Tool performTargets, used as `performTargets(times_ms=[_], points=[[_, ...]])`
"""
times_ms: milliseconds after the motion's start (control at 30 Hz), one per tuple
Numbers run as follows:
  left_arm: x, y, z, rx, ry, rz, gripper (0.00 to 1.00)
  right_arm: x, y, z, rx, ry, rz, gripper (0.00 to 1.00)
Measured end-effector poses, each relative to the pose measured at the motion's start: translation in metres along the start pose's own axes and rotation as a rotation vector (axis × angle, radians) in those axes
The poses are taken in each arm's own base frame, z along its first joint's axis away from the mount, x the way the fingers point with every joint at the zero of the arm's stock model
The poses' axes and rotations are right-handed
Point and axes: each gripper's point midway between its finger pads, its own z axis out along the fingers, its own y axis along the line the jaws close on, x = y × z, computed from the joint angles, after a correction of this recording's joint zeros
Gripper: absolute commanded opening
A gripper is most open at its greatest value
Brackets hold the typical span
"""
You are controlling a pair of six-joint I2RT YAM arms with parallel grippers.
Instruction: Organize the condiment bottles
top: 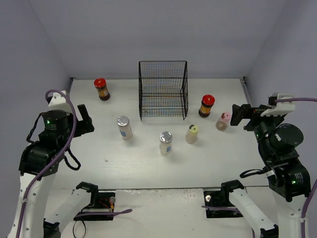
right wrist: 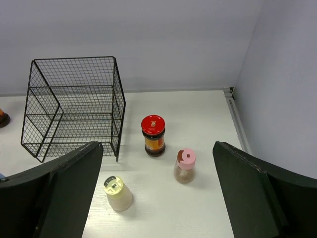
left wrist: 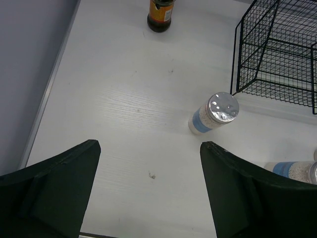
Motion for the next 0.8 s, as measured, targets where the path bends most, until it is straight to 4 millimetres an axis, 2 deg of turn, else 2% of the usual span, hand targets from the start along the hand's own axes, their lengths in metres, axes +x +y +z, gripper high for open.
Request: performTargets(times_ms=[433,567,633,800], points=[[0.0,-0.001,-0.001,0.008,-0.011,0.0,0.83,0.008,0.006,0.004,-0.023,0.023,0.02,1.0],[0.009,-0.001,0.002,0.008,0.008,0.008,0.83,0.034,0.016,0.017,-0.061,0.113,0.037,1.0],[0.012,-0.001,0.003,0.008,0.016,0.01,0.83,0.051,0.029,0.027,-0.119,0.18,0.036,1.0],[0.016,-0.001,0.004,0.014,0.022,0.011,0.83,0.109,0.068,0.049,-0.283,0.387,0.085,1.0]])
